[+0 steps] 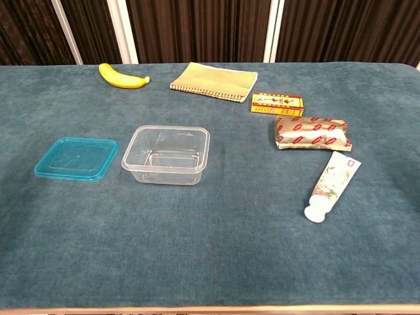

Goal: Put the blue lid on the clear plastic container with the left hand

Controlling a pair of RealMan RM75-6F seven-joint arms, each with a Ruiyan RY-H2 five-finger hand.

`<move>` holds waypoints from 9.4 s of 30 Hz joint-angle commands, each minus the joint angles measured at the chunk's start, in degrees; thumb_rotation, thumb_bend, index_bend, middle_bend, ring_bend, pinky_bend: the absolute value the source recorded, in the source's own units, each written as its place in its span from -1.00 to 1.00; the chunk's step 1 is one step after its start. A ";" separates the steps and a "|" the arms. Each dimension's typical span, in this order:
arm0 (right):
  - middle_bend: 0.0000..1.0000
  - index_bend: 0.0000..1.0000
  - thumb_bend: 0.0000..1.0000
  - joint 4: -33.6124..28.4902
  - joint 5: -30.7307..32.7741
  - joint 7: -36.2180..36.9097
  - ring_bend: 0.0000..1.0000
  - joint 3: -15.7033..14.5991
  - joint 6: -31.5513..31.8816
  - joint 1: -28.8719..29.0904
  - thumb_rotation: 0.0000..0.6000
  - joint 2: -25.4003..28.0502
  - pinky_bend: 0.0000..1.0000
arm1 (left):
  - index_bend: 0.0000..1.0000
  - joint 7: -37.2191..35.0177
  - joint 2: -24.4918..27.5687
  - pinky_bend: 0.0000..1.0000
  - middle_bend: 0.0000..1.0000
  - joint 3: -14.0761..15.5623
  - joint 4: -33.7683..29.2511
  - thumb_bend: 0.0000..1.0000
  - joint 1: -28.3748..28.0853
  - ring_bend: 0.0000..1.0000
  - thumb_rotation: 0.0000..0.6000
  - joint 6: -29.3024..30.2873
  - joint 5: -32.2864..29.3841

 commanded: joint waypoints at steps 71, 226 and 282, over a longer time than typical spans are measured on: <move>-1.00 -0.90 -0.46 -3.04 5.27 2.02 -1.00 1.15 -1.39 -0.93 1.00 1.82 -1.00 | -0.87 31.48 -21.55 -1.00 -0.91 -3.21 20.39 -0.85 -31.80 -1.00 1.00 -31.37 -23.12; -1.00 -0.90 -0.46 -2.97 7.08 1.96 -1.00 2.24 -1.52 -1.03 1.00 1.47 -1.00 | -0.79 48.27 -31.00 -1.00 -0.49 -6.56 2.83 -0.58 -57.03 -1.00 1.00 -14.49 -53.86; -1.00 -0.90 -0.46 -3.28 7.56 2.41 -1.00 2.27 -1.94 -0.98 1.00 1.66 -1.00 | -0.80 53.87 -34.43 -1.00 -0.56 -7.12 4.73 -0.65 -58.39 -1.00 1.00 -11.82 -56.31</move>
